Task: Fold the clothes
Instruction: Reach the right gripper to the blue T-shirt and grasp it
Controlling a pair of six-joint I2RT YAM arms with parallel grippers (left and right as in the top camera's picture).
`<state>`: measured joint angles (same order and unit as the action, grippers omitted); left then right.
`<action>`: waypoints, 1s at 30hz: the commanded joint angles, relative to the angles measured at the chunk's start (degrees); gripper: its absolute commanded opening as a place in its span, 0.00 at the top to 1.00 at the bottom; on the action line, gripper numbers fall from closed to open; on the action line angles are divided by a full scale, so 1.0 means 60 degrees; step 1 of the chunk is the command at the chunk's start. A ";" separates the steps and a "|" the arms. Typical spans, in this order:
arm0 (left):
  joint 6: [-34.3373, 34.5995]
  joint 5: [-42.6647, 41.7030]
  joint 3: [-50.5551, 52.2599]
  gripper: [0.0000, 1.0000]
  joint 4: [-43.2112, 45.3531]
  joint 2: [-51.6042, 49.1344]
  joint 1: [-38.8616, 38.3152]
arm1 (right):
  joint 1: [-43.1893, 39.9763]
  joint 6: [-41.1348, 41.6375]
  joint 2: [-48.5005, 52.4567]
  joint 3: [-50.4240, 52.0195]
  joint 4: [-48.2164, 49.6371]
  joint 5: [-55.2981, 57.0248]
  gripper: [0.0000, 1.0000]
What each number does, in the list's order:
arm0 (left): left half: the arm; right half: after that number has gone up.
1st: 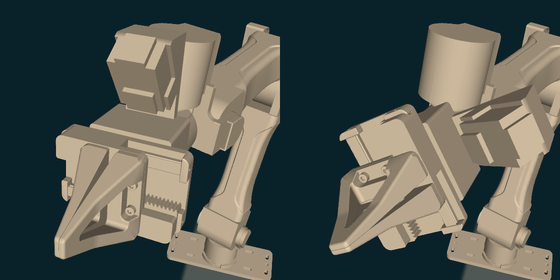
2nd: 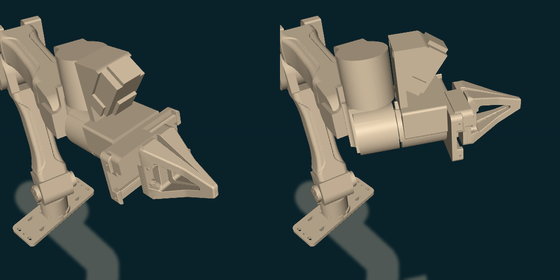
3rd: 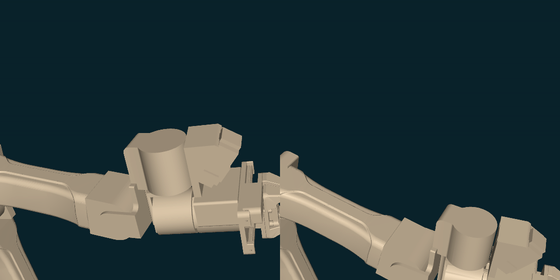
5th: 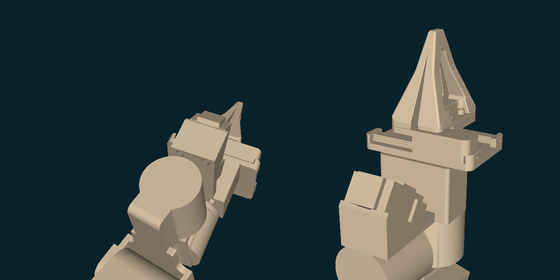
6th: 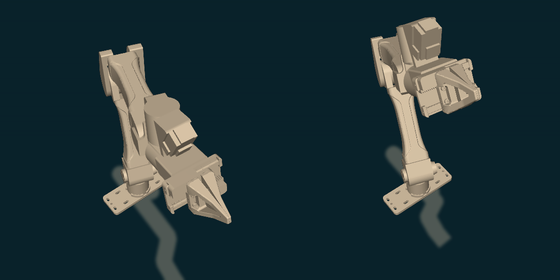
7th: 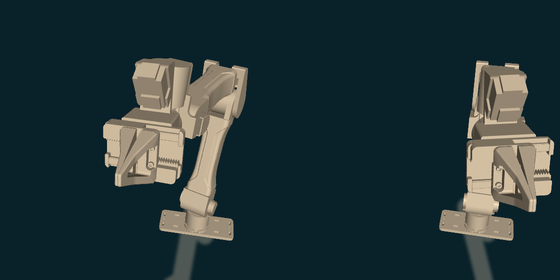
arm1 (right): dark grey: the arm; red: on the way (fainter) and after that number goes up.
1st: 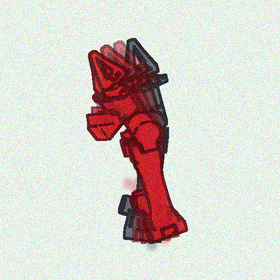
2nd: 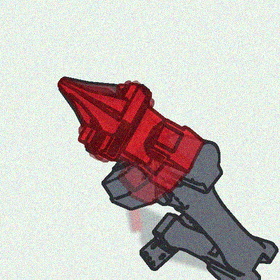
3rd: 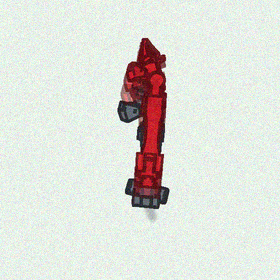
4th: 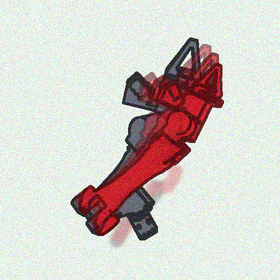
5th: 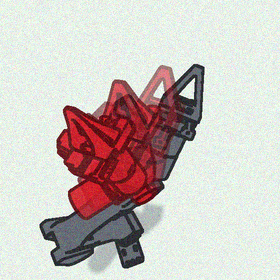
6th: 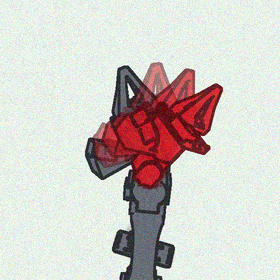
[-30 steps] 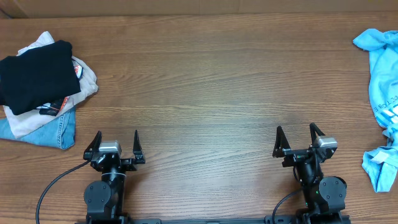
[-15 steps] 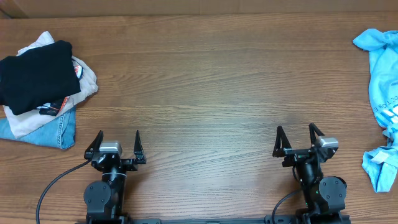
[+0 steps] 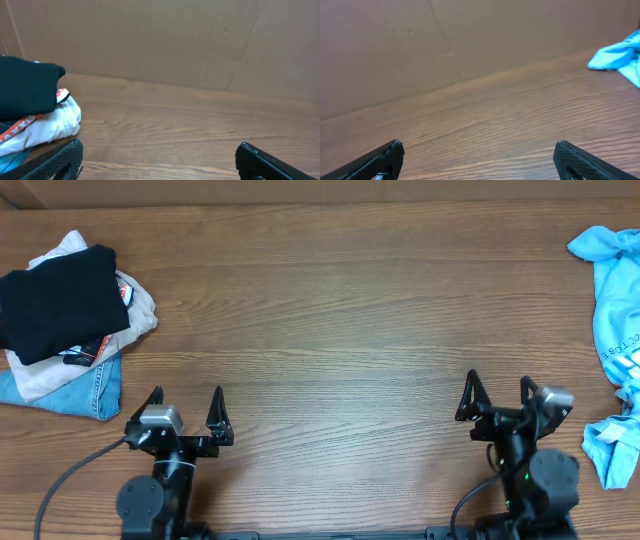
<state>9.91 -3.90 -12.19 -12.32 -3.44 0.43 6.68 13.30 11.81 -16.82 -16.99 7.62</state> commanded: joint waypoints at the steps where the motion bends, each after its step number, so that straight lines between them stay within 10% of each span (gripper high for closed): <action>1: -0.0076 -0.0135 -0.1333 0.00 -0.0619 -0.1053 0.0051 | -0.0055 0.0080 0.1486 -0.1406 -0.0433 0.0637 0.00; 16: -0.0692 -0.0168 -0.5978 0.00 -0.4772 -0.6306 0.0051 | -0.0324 0.0044 0.8936 -0.6258 -0.3920 0.0707 0.00; 23: -0.0663 -0.0393 -0.6353 0.00 -0.4962 -0.7380 0.0051 | -0.0761 0.1089 0.9978 -0.6335 -0.3971 0.1319 0.00; 30: -0.0648 -0.0528 -0.6353 0.00 -0.5089 -0.7573 0.0051 | -0.4153 0.2667 1.0047 -0.6335 -0.3923 0.1330 0.00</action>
<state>6.92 -5.82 -48.75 -42.70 -48.95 0.43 -9.91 23.18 72.25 -53.06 -41.08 14.11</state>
